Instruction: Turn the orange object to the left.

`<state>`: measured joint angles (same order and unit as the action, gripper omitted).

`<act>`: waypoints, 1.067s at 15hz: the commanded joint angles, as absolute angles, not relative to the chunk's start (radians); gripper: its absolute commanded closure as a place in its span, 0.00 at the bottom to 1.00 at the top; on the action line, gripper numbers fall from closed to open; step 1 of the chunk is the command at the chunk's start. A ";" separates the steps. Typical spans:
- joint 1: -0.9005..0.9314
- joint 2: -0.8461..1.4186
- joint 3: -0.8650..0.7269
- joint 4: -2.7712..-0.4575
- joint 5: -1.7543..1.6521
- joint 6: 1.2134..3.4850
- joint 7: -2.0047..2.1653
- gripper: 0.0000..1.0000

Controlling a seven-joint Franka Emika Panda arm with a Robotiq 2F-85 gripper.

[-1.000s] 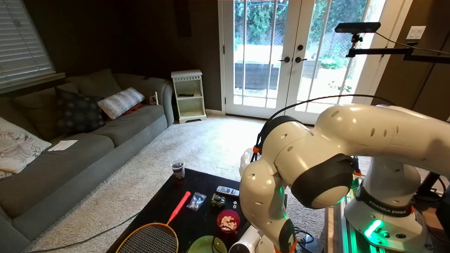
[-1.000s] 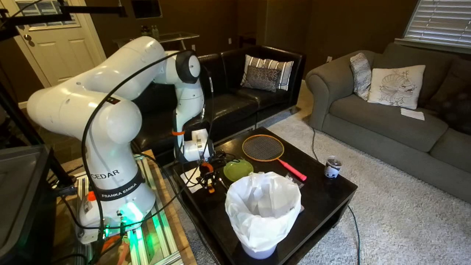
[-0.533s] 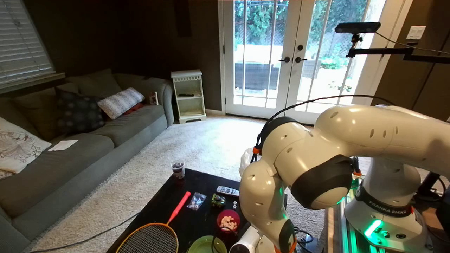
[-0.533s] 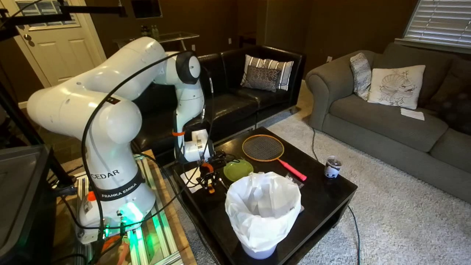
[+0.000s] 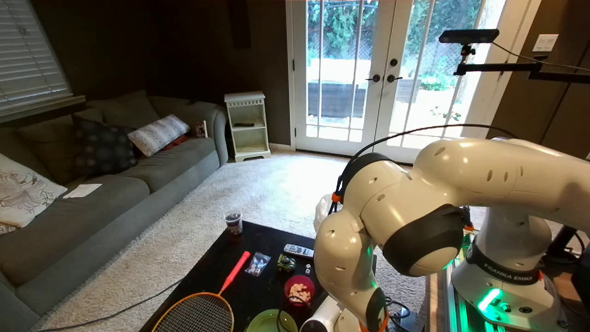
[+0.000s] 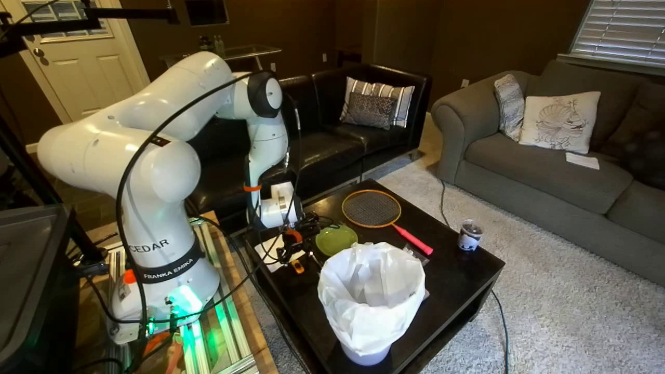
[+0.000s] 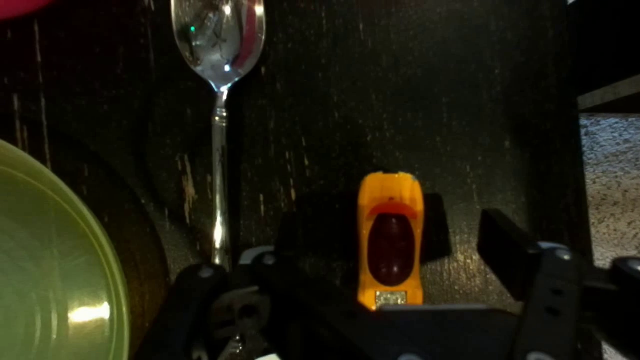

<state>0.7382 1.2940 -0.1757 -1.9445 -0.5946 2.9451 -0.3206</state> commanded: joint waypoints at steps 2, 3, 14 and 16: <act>0.761 1.235 -0.186 -2.001 -0.616 2.932 -0.271 0.00; 0.721 1.210 -0.154 -2.022 -0.604 2.911 -0.287 0.00; 0.292 1.054 0.161 -2.139 -0.423 2.726 -0.287 0.00; 0.256 1.042 0.183 -2.155 -0.397 2.746 -0.275 0.00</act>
<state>0.3029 1.0853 0.1447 -2.1033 -0.4499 2.7356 -0.2912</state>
